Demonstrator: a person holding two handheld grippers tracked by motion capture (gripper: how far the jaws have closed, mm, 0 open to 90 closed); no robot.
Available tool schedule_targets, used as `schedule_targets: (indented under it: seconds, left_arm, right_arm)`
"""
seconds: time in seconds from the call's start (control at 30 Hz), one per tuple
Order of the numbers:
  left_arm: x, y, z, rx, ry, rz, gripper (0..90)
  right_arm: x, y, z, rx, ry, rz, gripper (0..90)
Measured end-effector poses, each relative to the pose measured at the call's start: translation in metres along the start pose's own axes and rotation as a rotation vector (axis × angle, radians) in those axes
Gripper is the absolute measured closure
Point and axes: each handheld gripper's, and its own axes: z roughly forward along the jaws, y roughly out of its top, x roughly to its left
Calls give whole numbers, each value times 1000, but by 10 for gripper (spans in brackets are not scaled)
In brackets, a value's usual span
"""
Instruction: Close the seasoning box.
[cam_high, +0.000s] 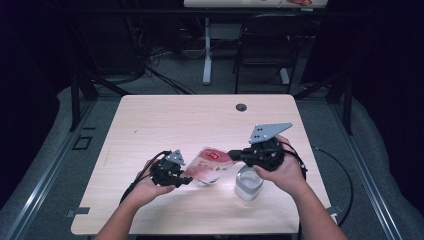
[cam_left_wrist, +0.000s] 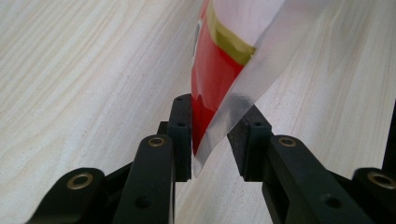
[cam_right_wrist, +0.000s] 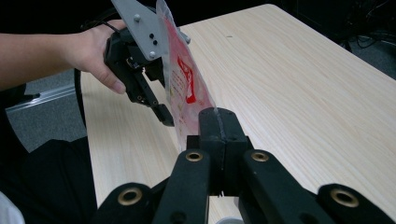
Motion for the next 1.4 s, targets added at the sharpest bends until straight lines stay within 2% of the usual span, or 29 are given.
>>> schedule_targets:
  seconds: [0.2,0.47,0.57,0.8,1.17,1.3,1.4]
  left_arm:
    - [1,-6,6,2,-3,-23,716]
    - [2,-11,10,7,2,-25,706]
    - [2,-13,10,-6,5,-34,685]
    - [1,-13,7,-15,15,-32,618]
    - [-2,-14,-2,-35,34,-9,596]
    - [-2,-15,-5,-51,36,-15,588]
    - [-2,-14,-9,-85,30,-17,568]
  right_arm:
    - [0,-3,7,11,10,8,900]
    - [0,-6,13,27,14,10,900]
    - [1,-5,14,27,16,4,900]
    - [2,-4,15,31,24,-12,900]
    - [5,-2,18,27,39,-27,900]
    - [6,-1,19,30,37,-34,900]
    - [7,0,20,31,43,-39,900]
